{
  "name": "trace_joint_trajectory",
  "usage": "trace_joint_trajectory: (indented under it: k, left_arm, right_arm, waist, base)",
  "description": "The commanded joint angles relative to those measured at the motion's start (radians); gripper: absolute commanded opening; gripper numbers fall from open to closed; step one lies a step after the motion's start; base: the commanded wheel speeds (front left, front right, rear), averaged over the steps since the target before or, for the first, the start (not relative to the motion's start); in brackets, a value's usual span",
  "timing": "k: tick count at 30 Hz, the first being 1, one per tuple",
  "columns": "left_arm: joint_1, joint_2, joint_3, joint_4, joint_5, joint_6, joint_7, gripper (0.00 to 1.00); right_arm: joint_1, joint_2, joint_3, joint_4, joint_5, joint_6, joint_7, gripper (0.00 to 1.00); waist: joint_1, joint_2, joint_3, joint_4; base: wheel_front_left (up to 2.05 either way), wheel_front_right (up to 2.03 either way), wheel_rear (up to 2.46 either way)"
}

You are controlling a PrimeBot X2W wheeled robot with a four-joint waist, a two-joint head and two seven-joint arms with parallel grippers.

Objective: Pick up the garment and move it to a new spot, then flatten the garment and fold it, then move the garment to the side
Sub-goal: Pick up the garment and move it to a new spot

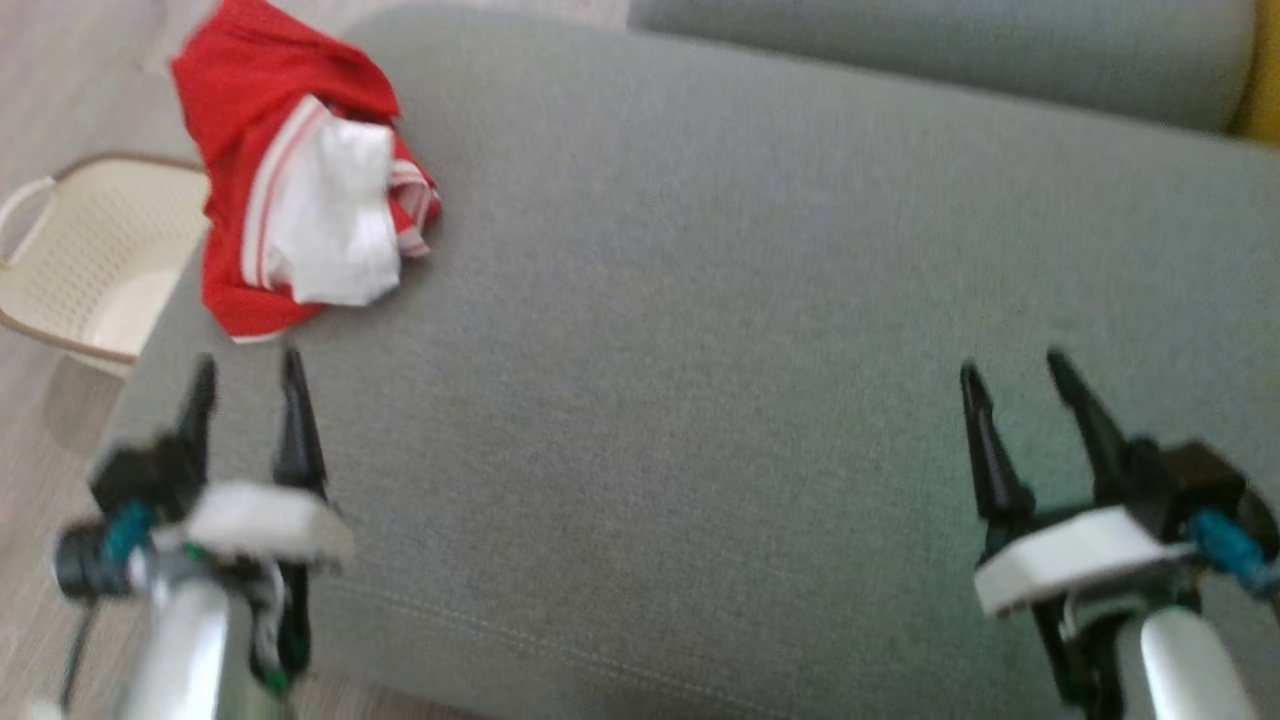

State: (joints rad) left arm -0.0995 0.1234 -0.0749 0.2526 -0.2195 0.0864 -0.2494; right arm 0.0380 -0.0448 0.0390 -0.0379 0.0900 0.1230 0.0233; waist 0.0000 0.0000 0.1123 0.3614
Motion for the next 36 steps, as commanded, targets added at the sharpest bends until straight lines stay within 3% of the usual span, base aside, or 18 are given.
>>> trace_joint_trajectory:
  k: [1, 9, 16, 20, 21, 22, 27, 36]
  left_arm:
    - [-0.117, 0.018, 0.056, 0.006, 0.0, -0.003, -0.012, 1.0]
    - [-0.415, 0.066, 0.099, 0.308, -0.005, -0.047, -0.012, 1.0]
    - [-0.623, 0.116, 0.104, 0.655, -0.007, -0.068, -0.012, 1.0]
    - [-0.68, 0.144, 0.118, 0.77, -0.022, -0.074, -0.011, 1.0]
    - [-0.709, 0.159, 0.123, 0.815, -0.027, -0.08, -0.012, 0.24]
    - [-0.721, 0.166, 0.123, 0.827, -0.027, -0.084, -0.012, 0.0]
    - [-0.729, 0.194, 0.138, 0.763, -0.017, -0.088, -0.012, 0.0]
    - [-0.585, 0.176, 0.204, 0.403, 0.027, -0.061, -0.012, 0.0]
  right_arm:
    - [-0.082, -0.005, 0.019, -0.059, -0.028, 0.008, 0.016, 1.0]
    - [-0.175, -0.005, 0.04, -0.104, -0.083, 0.008, 0.061, 1.0]
    - [-0.181, -0.005, 0.05, -0.075, -0.08, 0.008, 0.057, 1.0]
    - [-0.19, -0.005, 0.059, -0.065, -0.066, 0.008, 0.049, 1.0]
    - [-0.194, -0.005, 0.059, -0.059, -0.06, 0.008, 0.043, 1.0]
    - [-0.196, -0.005, 0.057, -0.057, -0.058, 0.008, 0.041, 1.0]
    - [-0.194, -0.005, 0.041, -0.047, -0.053, 0.008, 0.035, 1.0]
    - [-0.166, -0.005, -0.002, -0.037, -0.034, 0.008, 0.017, 1.0]
  waist:
    - [0.0, 0.0, 0.099, -0.029]
    - [0.0, 0.0, 0.265, -0.084]
    - [0.0, 0.0, 0.294, -0.106]
    - [0.0, 0.0, 0.296, -0.12]
    - [0.0, 0.0, 0.297, -0.125]
    - [0.0, 0.0, 0.297, -0.127]
    - [0.0, 0.0, 0.289, -0.123]
    - [0.0, 0.0, 0.197, -0.102]
  base:
    - [0.0, 0.0, 0.0]
    - [0.0, 0.0, 0.0]
    - [0.0, 0.0, 0.0]
    - [0.0, 0.0, 0.0]
    - [0.0, 0.0, 0.0]
    - [0.0, 0.0, 0.0]
    - [0.0, 0.0, 0.0]
    - [0.0, 0.0, 0.0]
